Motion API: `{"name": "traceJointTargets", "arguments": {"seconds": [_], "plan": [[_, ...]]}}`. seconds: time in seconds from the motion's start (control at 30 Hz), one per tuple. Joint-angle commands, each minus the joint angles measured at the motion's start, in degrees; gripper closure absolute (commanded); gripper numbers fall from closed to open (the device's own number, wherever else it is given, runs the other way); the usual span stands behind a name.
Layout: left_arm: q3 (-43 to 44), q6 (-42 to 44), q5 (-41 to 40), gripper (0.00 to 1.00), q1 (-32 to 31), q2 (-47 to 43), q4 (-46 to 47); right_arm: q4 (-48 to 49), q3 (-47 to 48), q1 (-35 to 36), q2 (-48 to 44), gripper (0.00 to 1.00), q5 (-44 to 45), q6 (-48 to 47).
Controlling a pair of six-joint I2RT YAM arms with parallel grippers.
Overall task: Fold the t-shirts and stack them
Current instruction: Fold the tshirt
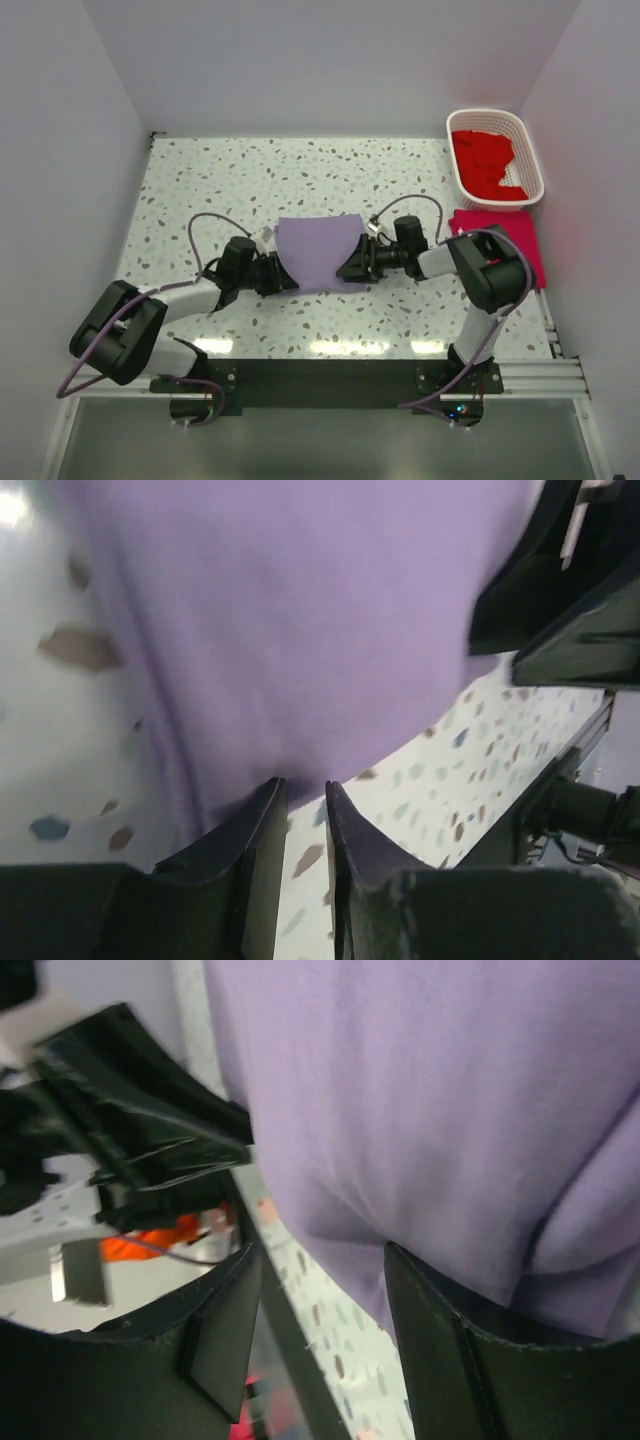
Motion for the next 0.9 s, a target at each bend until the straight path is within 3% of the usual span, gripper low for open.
{"name": "traceJointTargets", "arguments": {"seconds": [0.0, 0.07, 0.13, 0.27, 0.33, 0.47, 0.6, 0.7, 0.87], "plan": [[-5.5, -4.0, 1.3, 0.74, 0.2, 1.4, 6.9, 9.5, -4.7, -3.1, 5.9, 0.42, 0.0, -2.1], [-8.0, -4.7, 1.1, 0.78, 0.2, 2.2, 7.4, 9.6, -6.5, -5.9, 7.0, 0.44, 0.2, -3.1], [-9.6, -5.7, 1.1, 0.80, 0.3, 1.0, 7.6, 3.1, -6.5, -6.7, 4.9, 0.43, 1.4, -7.1], [-11.2, -6.2, -0.4, 0.78, 0.3, -5.6, 3.1, -5.6, -4.9, -6.3, -7.8, 0.40, 1.7, -9.5], [-10.6, -5.6, -2.5, 0.71, 0.3, -10.6, -0.1, -6.5, -4.3, -5.7, -11.1, 0.38, 1.0, -7.2], [-6.9, -4.3, -8.2, 0.61, 0.3, -19.3, -10.5, 3.4, -3.3, 2.3, -15.4, 0.35, 2.3, 5.5], [-3.6, -3.3, -16.0, 0.56, 0.3, -26.9, -19.6, 16.4, -2.0, 11.2, -10.1, 0.34, 6.4, 14.1], [-1.9, -2.2, -20.6, 0.51, 0.3, -29.8, -23.5, 23.7, -0.3, 16.4, 0.9, 0.34, 9.3, 15.5], [-0.6, -0.3, -21.6, 0.48, 0.3, -30.6, -27.9, 28.6, -0.9, 17.9, 13.3, 0.35, 13.9, 16.4]]}}
